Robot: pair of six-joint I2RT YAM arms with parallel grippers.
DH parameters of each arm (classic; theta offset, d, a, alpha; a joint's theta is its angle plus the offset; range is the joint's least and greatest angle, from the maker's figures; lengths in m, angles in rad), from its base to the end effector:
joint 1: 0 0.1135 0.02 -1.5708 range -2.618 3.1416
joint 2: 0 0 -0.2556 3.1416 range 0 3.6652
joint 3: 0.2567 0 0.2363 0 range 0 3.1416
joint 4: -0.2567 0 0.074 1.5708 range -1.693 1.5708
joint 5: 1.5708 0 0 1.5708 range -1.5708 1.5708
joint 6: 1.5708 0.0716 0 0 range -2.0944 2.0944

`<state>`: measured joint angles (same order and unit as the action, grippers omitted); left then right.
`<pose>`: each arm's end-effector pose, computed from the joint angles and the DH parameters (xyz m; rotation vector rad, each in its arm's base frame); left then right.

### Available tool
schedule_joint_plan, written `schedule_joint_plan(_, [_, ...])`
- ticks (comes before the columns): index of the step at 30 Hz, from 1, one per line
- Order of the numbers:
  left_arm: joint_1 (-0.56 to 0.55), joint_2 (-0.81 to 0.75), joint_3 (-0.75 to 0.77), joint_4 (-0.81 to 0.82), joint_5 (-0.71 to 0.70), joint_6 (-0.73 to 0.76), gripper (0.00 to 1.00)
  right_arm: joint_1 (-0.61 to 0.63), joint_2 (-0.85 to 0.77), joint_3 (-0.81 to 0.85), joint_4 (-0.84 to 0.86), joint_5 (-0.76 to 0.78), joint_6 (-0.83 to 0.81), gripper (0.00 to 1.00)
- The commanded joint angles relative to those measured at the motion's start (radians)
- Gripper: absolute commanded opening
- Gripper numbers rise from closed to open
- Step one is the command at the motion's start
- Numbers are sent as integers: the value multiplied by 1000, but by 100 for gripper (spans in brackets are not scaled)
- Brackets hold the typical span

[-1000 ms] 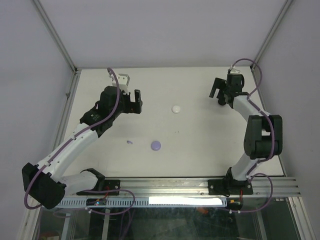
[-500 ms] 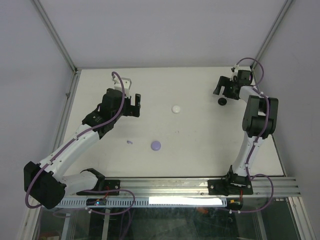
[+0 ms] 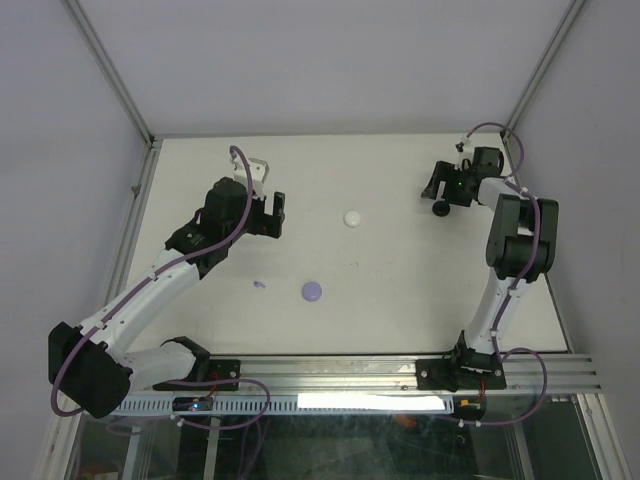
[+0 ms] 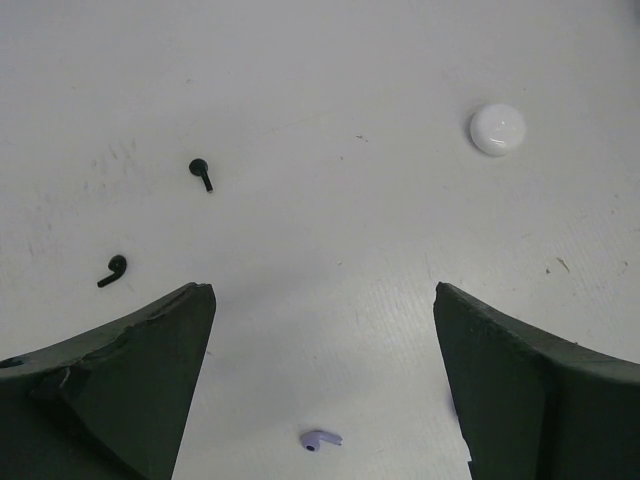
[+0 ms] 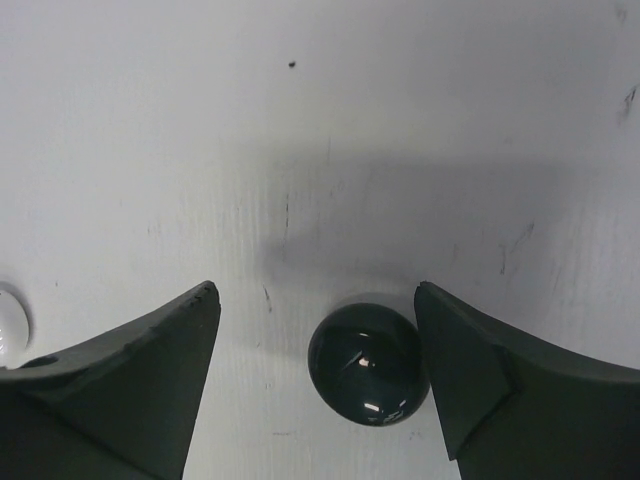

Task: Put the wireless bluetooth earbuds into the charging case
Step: Pick up the charging case at the center of the board.

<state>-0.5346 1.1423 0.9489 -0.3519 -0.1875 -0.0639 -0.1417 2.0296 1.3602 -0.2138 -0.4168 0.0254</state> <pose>0.2417 -0.1276 0.2861 0.3828 2.0746 -0.1604 0.4379 -0.0332 0.1401 0.0192 2.4036 0.4561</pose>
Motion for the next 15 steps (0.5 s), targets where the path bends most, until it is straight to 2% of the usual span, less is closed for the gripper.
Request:
schedule_joint_plan(1, [9, -25, 2, 48, 35, 22, 93, 2, -77, -50, -56, 9, 5, 81])
schedule_joint_plan(8, [8, -20, 3, 45, 50, 24, 90, 27, -135, -113, -59, 58, -4, 78])
schedule_joint_plan(15, [8, -19, 1, 47, 48, 23, 87, 83, -157, -138, -61, 244, -13, 73])
